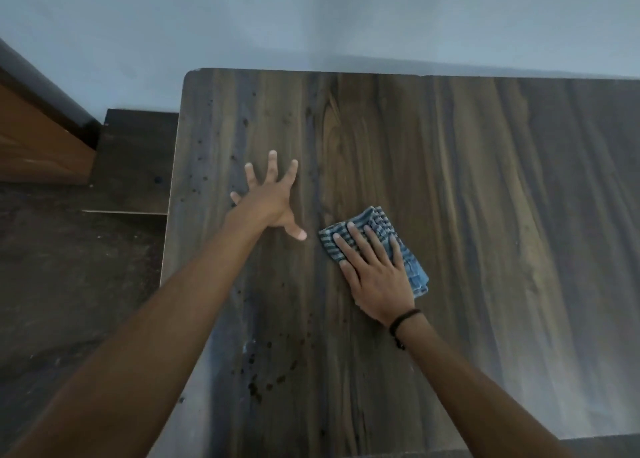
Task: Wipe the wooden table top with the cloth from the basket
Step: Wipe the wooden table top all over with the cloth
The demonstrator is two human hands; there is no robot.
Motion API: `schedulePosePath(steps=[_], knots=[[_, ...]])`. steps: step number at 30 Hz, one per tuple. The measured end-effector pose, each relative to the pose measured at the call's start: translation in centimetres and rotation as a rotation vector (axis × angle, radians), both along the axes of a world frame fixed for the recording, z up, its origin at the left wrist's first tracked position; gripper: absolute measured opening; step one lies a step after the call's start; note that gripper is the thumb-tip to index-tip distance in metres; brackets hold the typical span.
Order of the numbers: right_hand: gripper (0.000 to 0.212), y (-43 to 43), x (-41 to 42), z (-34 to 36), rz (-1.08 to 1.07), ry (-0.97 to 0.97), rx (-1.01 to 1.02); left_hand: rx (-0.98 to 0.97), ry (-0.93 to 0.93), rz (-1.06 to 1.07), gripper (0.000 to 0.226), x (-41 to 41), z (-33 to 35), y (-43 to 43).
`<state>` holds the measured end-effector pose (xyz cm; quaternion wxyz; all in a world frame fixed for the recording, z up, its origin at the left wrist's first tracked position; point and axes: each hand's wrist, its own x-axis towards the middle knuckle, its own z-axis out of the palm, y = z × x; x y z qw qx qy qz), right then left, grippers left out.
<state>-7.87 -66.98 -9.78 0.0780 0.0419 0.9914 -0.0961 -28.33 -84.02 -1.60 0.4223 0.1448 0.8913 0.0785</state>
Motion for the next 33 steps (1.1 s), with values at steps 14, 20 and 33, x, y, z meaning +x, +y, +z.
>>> schedulePosePath(steps=[14,20,33], knots=[[0.052,-0.2,4.6,0.1,-0.073,-0.009,-0.038,-0.089,0.052,-0.017,0.156,5.9,-2.2,-0.5],[0.052,1.2,-0.2,0.0,-0.268,-0.006,-0.092,-0.07,0.065,0.017,0.154,6.3,-1.9,-0.4],[0.052,2.2,2.9,-0.1,-0.224,-0.019,-0.078,-0.086,0.036,0.071,0.151,11.3,-3.1,-3.2]])
